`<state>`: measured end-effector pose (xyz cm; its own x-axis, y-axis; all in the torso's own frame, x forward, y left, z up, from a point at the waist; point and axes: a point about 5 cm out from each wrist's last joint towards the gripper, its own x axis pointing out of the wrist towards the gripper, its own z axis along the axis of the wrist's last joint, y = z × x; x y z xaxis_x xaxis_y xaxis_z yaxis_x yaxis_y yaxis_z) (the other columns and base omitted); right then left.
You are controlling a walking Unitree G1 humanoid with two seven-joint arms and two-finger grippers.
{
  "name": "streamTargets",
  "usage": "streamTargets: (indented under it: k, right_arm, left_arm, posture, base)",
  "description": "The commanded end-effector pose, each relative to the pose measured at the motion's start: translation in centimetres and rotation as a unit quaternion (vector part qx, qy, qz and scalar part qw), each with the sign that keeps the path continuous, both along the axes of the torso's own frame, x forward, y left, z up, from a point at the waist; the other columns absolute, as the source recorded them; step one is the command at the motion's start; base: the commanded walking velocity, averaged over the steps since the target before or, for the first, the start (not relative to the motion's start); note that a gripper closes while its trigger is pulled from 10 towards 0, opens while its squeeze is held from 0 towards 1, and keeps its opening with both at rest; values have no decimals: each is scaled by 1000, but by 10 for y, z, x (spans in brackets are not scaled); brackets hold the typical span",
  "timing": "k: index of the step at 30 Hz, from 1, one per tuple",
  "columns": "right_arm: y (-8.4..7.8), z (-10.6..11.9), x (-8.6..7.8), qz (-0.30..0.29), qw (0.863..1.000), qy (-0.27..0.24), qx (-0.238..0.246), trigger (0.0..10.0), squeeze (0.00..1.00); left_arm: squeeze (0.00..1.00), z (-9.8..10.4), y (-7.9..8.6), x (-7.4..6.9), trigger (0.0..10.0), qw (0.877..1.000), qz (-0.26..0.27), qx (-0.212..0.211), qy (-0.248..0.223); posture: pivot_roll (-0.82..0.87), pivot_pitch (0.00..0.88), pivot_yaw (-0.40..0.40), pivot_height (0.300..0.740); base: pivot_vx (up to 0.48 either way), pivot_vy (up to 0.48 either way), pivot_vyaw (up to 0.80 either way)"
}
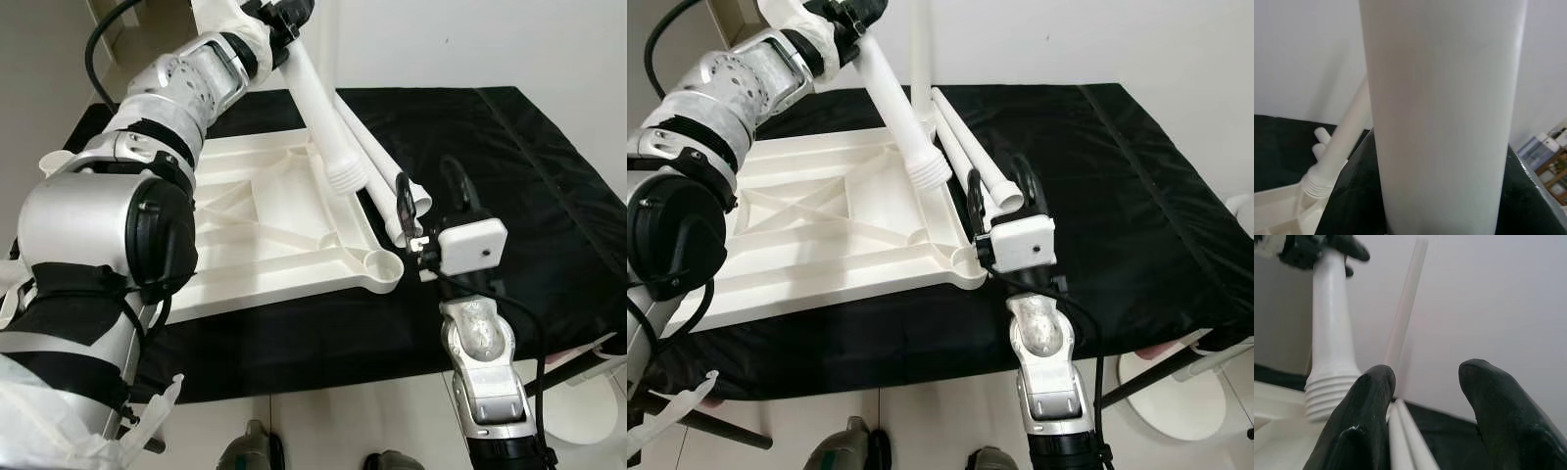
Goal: Building children table
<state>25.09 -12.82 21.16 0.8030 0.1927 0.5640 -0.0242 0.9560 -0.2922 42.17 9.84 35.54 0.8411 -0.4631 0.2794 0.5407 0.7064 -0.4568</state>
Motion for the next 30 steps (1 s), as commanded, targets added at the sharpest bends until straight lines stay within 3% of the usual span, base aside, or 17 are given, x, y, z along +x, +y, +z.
streamTargets:
  k: [1,4,7,11,12,13,14,15,17,20,24,25,30]
  right_arm:
    - [1,6,1,10,1000,4,10,10000,0]
    - [3,8,2,18,1000,8,15,10000,0]
    - [11,11,15,33,998,54,10,10000,0]
    - [15,14,24,42,996,79,12,10000,0]
    - [15,16,29,40,995,88,10,10000,102]
    - [16,15,34,45,993,105,26,10000,890]
    - [16,15,34,45,993,105,26,10000,890]
    - [16,16,37,46,992,116,32,10000,1000]
    - [16,16,37,46,992,116,32,10000,1000]
    - [12,17,49,28,991,128,24,10000,1000]
    - [9,19,53,9,991,131,13,10000,1000]
    - [7,20,56,4,991,134,10,10000,0]
    - [2,22,65,-5,989,145,-8,10000,0]
  left_arm:
    - [0,2,-1,-3,10000,998,-34,17,-50]
    - [0,2,0,-3,10000,998,-27,24,-58]
    - [0,6,-12,-6,10000,991,-17,59,-115]
    - [0,5,-23,-9,10000,982,-10,98,-159]
    - [0,4,-28,-11,10000,975,0,127,-182]
    - [0,1,-34,-13,10000,969,-4,146,-199]
    - [0,1,-34,-13,10000,969,-4,146,-199]
    - [0,-1,-39,-15,10000,964,-4,159,-216]
    - [0,-1,-39,-15,10000,964,-4,159,-216]
    - [0,-5,-57,-24,10000,948,-11,180,-261]
    - [0,-8,-64,-27,10000,948,-16,172,-266]
    - [0,-8,-67,-29,10000,948,-21,165,-270]
    - [0,-9,-77,-36,10000,944,-34,154,-290]
  posture:
    - [-4,0,44,740]
    - [-4,0,44,740]
    - [-1,0,33,740]
    - [-1,0,29,740]
    - [-1,0,29,740]
    - [-3,0,26,740]
    - [-3,0,26,740]
    - [-2,0,27,740]
    - [-2,0,27,740]
    - [-5,0,16,740]
    - [-6,0,14,740]
    - [-9,0,12,740]
    - [-9,0,7,740]
  base:
    - [0,0,0]
    - [0,0,0]
    - [0,0,0]
    - [0,0,0]
    - [0,0,0]
    - [0,0,0]
    - [0,0,0]
    - [0,0,0]
    - [0,0,0]
    - [0,0,0]
    - [0,0,0]
    - [0,0,0]
    - [0,0,0]
